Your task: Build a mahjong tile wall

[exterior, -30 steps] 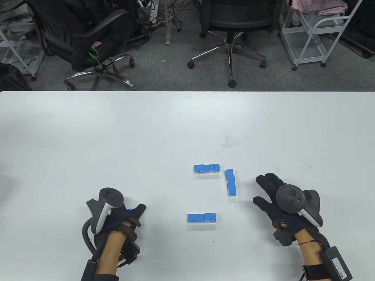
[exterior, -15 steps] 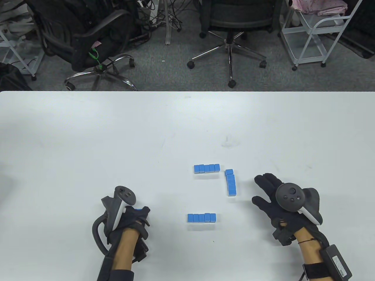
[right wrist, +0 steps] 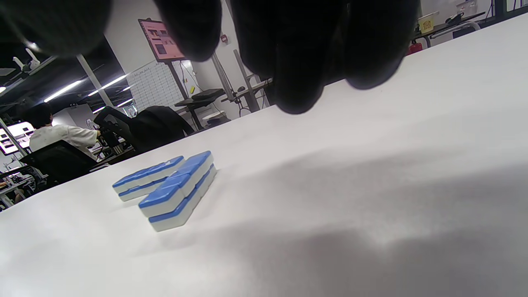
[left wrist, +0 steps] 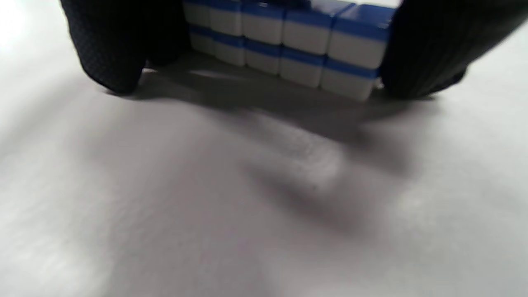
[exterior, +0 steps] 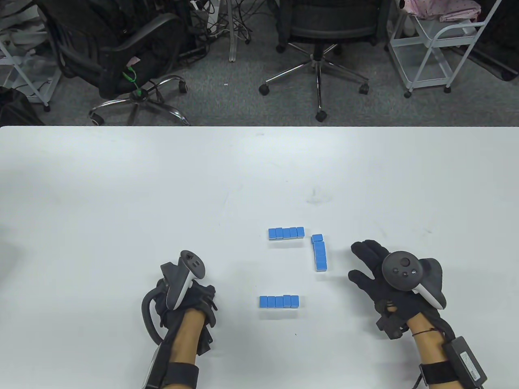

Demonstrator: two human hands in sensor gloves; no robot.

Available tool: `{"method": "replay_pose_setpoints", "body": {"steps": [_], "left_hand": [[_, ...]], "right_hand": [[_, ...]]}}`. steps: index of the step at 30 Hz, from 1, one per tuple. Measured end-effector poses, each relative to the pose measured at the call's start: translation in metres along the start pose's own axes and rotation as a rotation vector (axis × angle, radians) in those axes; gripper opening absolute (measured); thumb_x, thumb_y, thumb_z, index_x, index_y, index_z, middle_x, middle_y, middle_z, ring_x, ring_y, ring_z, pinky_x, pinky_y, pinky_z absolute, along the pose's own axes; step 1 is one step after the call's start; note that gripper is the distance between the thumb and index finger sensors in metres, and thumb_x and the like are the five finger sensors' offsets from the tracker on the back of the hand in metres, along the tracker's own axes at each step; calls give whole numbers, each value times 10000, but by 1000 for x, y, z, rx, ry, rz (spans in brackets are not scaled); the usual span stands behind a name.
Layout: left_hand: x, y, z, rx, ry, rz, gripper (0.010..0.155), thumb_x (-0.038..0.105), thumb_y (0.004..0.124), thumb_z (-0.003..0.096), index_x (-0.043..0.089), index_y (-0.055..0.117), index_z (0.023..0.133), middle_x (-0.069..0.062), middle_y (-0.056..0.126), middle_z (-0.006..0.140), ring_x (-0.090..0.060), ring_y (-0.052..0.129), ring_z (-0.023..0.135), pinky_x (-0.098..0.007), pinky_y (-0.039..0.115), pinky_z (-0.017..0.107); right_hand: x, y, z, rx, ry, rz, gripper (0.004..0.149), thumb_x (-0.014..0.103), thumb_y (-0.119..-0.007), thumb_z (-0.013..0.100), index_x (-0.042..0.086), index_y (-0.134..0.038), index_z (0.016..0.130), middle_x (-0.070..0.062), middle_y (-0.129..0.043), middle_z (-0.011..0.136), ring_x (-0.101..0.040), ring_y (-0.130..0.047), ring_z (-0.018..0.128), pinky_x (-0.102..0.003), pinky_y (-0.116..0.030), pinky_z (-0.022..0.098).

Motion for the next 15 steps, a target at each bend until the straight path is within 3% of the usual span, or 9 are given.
{"method": "replay_pose_setpoints", "body": {"steps": [8,15], "left_hand": [[44,-9,9,48,391,233,954,690,806,384,184,439,1106,-238,447,1095,-520,605,909,-571,692,732],[72,-16,16,53,646,373,940,665,851,369,219,470,1104,-200,473,1115,-500,638,927,-578,676,756]], "right_hand": [[4,7,-1,-34,27,3,720,611,-687,333,310,-563,975,-118,-599,1089,-339,-824,870,-613,-667,675],[7,5,-2,-41,39,-23,716,609,-686,334,305,-570,972,-118,-612,1083,-337,-830,864,-610,-672,672]]}}
Point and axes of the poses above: the tracker on the back of each hand, its own x axis roughly to the thumb side, its own z axis roughly from the wrist to the fingertips, y = z × x, the point moved 1 cm from there along z, roughly from the wrist to the fingertips
